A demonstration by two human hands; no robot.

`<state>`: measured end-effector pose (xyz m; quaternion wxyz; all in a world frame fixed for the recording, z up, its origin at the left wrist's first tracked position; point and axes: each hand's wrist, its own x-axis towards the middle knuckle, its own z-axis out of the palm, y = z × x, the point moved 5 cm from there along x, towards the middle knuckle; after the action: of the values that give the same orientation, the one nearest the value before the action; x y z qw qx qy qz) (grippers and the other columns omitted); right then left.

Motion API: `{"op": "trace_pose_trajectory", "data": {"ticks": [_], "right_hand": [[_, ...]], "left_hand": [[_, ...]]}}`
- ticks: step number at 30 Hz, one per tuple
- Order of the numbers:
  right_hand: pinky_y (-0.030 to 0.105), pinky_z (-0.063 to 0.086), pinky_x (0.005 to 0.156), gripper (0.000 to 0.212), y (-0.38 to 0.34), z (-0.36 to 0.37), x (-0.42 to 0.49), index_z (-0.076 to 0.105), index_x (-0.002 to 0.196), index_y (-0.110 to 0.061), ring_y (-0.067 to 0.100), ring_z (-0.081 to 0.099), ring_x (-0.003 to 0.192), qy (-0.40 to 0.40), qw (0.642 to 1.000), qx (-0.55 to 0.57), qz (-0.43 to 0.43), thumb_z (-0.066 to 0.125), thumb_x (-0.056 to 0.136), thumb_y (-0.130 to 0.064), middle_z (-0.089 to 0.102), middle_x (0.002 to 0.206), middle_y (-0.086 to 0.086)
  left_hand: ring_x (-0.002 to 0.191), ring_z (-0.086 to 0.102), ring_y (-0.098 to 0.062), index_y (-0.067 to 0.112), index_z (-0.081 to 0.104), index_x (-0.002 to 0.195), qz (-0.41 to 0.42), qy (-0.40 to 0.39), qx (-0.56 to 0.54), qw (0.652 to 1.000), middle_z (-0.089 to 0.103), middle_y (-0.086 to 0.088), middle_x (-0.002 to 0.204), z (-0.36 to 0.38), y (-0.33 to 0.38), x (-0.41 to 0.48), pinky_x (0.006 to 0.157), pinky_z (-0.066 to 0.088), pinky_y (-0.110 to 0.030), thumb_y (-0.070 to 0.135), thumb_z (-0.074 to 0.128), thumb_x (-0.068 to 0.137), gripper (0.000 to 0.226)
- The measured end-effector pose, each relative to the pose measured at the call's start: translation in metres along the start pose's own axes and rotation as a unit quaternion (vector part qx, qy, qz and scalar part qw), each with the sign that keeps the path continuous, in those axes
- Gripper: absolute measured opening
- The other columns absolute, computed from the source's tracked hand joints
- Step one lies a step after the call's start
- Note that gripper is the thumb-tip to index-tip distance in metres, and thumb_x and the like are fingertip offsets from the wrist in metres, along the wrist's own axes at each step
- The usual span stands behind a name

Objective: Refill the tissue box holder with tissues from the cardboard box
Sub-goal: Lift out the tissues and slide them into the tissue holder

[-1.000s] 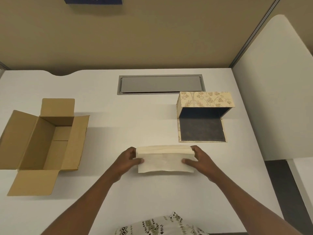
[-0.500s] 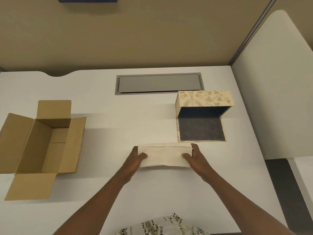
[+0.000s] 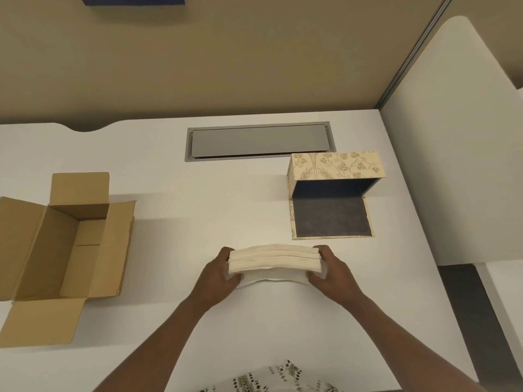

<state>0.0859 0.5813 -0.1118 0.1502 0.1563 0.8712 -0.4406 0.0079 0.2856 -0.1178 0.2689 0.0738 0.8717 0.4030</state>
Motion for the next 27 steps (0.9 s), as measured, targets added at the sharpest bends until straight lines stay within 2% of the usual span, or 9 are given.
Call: {"op": "trace_pose_trajectory", "data": {"ticks": [2,5,8,11,13,15,20,24,27], "right_hand": [[0.006,0.045,0.081,0.041,0.006,-0.012,0.003,0.056,0.118,-0.025,-0.002,0.064,0.104,0.011,0.997,0.073,0.032,0.077,0.085,-0.015,0.070,0.114,-0.014],[0.026,0.052,0.082,0.022,0.010,-0.033,0.011,0.061,0.110,-0.024,0.013,0.070,0.102,0.029,0.971,0.214,0.105,0.070,0.092,-0.015,0.075,0.110,-0.001],[0.042,0.054,0.089,0.017,0.020,-0.057,0.029,0.064,0.110,-0.019,0.022,0.067,0.100,0.047,0.950,0.264,0.158,0.066,0.095,-0.025,0.071,0.113,0.008],[0.052,0.054,0.100,0.026,0.029,-0.086,0.046,0.067,0.107,-0.019,0.030,0.067,0.106,0.058,0.945,0.268,0.178,0.069,0.090,-0.038,0.071,0.114,0.009],[0.049,0.055,0.097,0.026,0.034,-0.105,0.057,0.068,0.106,-0.017,0.030,0.068,0.105,0.063,0.945,0.260,0.187,0.069,0.092,-0.039,0.072,0.112,0.010],[0.045,0.055,0.095,0.024,0.040,-0.120,0.067,0.069,0.103,-0.016,0.029,0.068,0.103,0.071,0.946,0.247,0.197,0.067,0.093,-0.038,0.072,0.110,0.011],[0.044,0.054,0.094,0.015,0.051,-0.141,0.084,0.068,0.098,-0.021,0.025,0.066,0.099,0.090,0.945,0.235,0.207,0.062,0.097,-0.034,0.071,0.107,0.006],[0.037,0.051,0.091,0.014,0.054,-0.144,0.096,0.060,0.113,-0.021,0.017,0.060,0.098,0.087,0.943,0.243,0.209,0.058,0.101,-0.027,0.064,0.105,-0.004],[0.033,0.050,0.088,0.014,0.059,-0.143,0.101,0.060,0.115,-0.023,0.012,0.058,0.096,0.088,0.947,0.227,0.208,0.057,0.101,-0.026,0.063,0.107,-0.004]], "left_hand": [[0.097,0.068,-0.007,0.028,0.055,0.108,-0.032,-0.021,-0.069,0.997,0.072,0.008,0.104,-0.002,0.004,0.006,0.084,0.054,-0.029,0.027,0.078,0.081,0.036],[0.100,0.070,-0.018,0.023,0.062,0.108,-0.081,-0.053,-0.177,0.980,0.073,0.003,0.109,0.003,0.023,0.021,0.087,0.057,-0.038,0.031,0.077,0.082,0.031],[0.094,0.070,-0.040,0.012,0.062,0.109,-0.115,-0.057,-0.224,0.966,0.072,-0.013,0.108,0.014,0.051,0.046,0.068,0.058,-0.039,0.042,0.073,0.079,0.044],[0.078,0.072,-0.039,0.006,0.060,0.101,-0.143,-0.052,-0.237,0.959,0.073,-0.020,0.096,0.028,0.077,0.073,0.061,0.053,-0.038,0.043,0.071,0.084,0.042],[0.071,0.069,-0.026,0.008,0.059,0.097,-0.147,-0.055,-0.232,0.960,0.072,-0.013,0.090,0.038,0.093,0.090,0.060,0.052,-0.037,0.043,0.068,0.090,0.036],[0.076,0.069,-0.022,0.010,0.060,0.098,-0.149,-0.058,-0.222,0.962,0.073,-0.009,0.094,0.048,0.104,0.106,0.060,0.051,-0.033,0.045,0.067,0.090,0.036],[0.087,0.068,-0.023,0.013,0.060,0.105,-0.163,-0.058,-0.205,0.963,0.072,-0.010,0.105,0.069,0.117,0.139,0.065,0.053,-0.034,0.045,0.067,0.090,0.037],[0.101,0.068,-0.029,0.015,0.058,0.111,-0.182,-0.041,-0.204,0.961,0.069,-0.010,0.110,0.075,0.118,0.155,0.067,0.055,-0.033,0.043,0.069,0.089,0.037],[0.095,0.069,-0.028,0.015,0.060,0.110,-0.190,-0.042,-0.200,0.960,0.070,-0.011,0.109,0.078,0.115,0.161,0.070,0.057,-0.036,0.042,0.071,0.088,0.037]]}}
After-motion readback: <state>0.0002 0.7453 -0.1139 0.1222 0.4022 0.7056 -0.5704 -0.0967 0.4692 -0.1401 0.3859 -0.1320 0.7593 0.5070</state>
